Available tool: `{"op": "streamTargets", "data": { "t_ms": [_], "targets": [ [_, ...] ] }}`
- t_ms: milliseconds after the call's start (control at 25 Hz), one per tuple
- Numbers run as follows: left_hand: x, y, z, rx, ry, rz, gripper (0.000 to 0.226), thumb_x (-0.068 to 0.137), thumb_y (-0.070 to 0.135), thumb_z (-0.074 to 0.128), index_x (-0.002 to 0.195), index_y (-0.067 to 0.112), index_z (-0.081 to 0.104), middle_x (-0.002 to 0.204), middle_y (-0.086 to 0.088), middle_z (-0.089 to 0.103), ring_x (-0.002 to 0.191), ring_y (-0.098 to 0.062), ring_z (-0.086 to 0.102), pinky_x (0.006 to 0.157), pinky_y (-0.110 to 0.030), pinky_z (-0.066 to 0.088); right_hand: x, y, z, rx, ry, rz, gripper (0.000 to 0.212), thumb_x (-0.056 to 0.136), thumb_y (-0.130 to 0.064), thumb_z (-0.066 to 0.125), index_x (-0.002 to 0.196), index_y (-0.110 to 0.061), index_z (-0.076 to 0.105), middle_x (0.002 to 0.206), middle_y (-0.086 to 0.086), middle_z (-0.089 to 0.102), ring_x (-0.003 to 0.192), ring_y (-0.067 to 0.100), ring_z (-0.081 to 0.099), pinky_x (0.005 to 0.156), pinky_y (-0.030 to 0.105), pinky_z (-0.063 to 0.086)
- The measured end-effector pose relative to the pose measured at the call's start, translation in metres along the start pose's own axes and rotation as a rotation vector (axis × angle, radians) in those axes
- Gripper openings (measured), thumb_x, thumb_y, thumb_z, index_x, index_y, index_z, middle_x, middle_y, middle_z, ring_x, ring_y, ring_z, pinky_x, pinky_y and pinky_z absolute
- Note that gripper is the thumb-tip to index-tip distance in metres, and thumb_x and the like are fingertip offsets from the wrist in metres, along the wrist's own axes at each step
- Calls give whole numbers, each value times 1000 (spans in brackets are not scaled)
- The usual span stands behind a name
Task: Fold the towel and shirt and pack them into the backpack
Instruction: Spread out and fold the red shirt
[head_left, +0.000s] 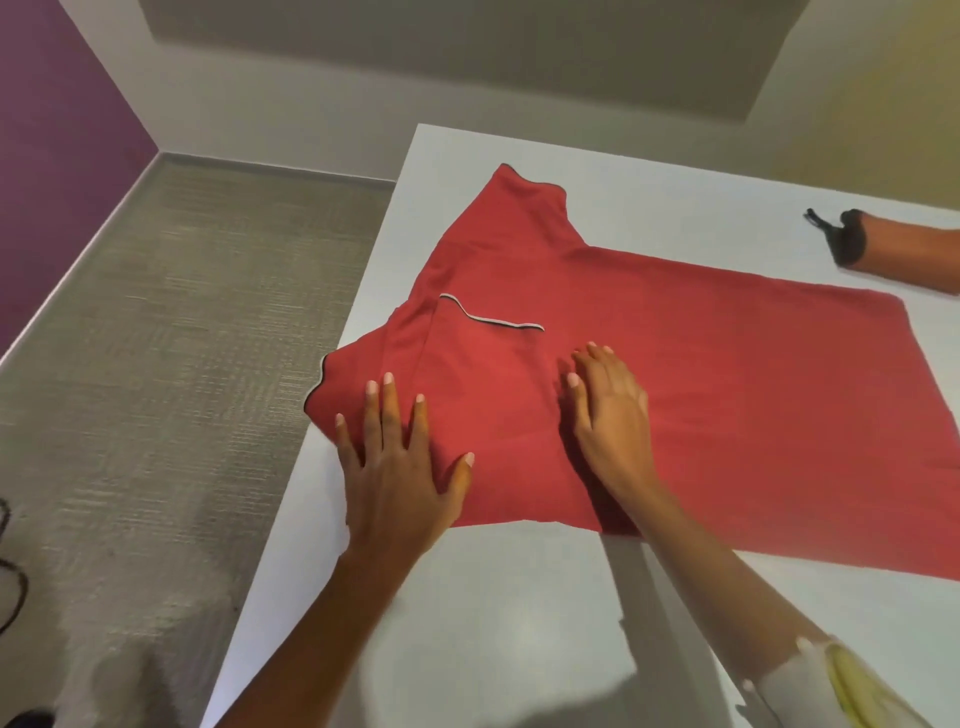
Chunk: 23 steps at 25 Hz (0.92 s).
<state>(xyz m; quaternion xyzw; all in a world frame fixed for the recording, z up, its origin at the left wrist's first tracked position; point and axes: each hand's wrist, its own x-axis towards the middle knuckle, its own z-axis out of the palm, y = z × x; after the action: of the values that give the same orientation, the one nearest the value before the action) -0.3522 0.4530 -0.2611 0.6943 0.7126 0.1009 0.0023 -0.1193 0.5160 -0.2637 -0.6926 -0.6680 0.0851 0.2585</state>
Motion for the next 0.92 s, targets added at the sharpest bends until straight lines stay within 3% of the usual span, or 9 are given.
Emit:
{"op": "streamTargets", "data": {
  "t_ms": [160,240,360,480,640,800,920],
  "targets": [
    [21,67,9,-107,-32,321,65,93,48,41,146,10,41,158,-10,28,148,-28,20,115,-54,23,-51,17,-9,-112,-105,2,46,103,-36,29,143,-21,46,157,2,33,148,16,22,119,44,22],
    [23,87,24,-92,-92,387,63,94,47,40,148,13,40,157,-7,31,146,-27,26,113,-53,27,-68,22,-12,-185,-179,-28,54,103,-41,22,151,-20,33,161,3,23,150,16,14,121,43,16],
    [21,85,39,-39,-72,403,65,93,53,42,149,19,39,156,-6,33,144,-28,32,114,-53,24,-79,65,-34,-280,-255,11,63,101,-54,14,156,-22,15,163,-1,6,151,13,0,122,42,6],
    [21,81,38,23,-74,420,71,90,59,34,150,20,35,158,-6,31,145,-29,29,115,-53,21,-85,131,-76,-351,-266,96,71,98,-62,11,157,-23,10,164,-2,0,151,14,-3,122,45,5],
    [18,106,37,0,-111,299,81,84,64,30,152,20,31,160,-6,25,147,-31,20,115,-57,13,-93,226,-138,-404,-265,270,77,92,-68,4,157,-25,3,164,-4,-7,150,12,-9,122,45,1],
    [13,153,41,-38,-119,282,83,84,67,30,153,20,27,161,-8,20,148,-31,16,115,-57,14,-103,292,-179,-413,-250,371,79,92,-71,3,156,-26,0,164,-5,-7,150,10,-10,122,45,-1],
    [11,164,46,-7,-116,262,83,85,69,27,152,20,31,161,-9,22,147,-31,19,115,-56,15,-108,322,-196,-435,-191,463,81,93,-71,5,157,-21,2,164,0,-1,151,17,-3,121,49,6]
  ]
}}
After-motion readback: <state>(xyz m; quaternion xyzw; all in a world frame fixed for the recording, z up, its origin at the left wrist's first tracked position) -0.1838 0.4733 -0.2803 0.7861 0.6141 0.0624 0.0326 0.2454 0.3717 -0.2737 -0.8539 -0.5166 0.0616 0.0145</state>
